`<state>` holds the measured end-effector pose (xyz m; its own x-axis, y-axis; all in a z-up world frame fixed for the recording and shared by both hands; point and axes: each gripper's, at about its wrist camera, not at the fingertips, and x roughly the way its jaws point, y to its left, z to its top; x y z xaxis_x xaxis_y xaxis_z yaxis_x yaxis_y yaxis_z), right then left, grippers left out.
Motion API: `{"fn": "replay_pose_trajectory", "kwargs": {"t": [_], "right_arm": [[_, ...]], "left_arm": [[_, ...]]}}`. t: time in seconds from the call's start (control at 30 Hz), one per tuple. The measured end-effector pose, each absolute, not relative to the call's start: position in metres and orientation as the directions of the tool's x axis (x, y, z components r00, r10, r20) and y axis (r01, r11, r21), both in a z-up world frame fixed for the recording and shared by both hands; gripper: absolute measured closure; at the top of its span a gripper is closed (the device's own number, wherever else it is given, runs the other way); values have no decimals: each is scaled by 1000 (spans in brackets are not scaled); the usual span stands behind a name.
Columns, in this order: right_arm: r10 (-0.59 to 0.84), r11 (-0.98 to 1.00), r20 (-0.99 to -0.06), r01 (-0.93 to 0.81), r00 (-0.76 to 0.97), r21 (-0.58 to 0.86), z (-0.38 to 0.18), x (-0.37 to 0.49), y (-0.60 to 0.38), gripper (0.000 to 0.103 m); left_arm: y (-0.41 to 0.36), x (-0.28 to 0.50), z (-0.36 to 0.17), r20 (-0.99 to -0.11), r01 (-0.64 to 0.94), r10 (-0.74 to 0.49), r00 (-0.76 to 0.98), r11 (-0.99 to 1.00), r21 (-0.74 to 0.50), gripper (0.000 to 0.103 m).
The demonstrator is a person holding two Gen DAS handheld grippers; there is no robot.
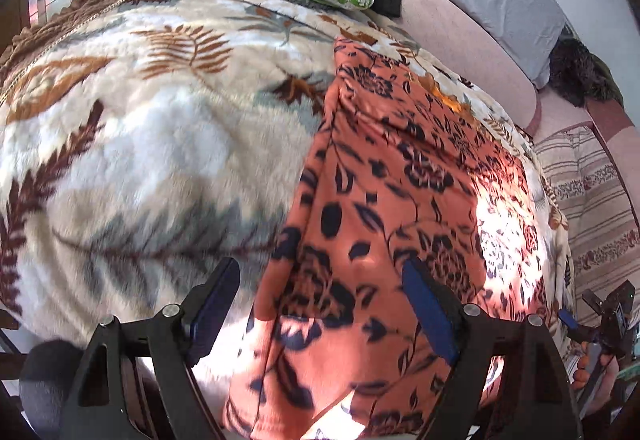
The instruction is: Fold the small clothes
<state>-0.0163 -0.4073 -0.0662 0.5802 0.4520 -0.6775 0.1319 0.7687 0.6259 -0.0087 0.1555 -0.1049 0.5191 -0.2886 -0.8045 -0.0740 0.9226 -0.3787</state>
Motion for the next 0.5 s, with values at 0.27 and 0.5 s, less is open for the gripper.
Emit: {"fn": "replay_pose_trajectory", "kwargs": {"t": [0.27, 0.5], "right_arm": [[535, 707, -658, 146, 530, 692, -86, -52, -433, 1], [615, 597, -597, 190, 516, 779, -115, -71, -435, 2]], "left_arm": [[163, -46, -131, -834, -126, -313, 455, 904, -409, 19], [157, -59, -129, -830, -95, -328, 451, 907, -410, 19]]}}
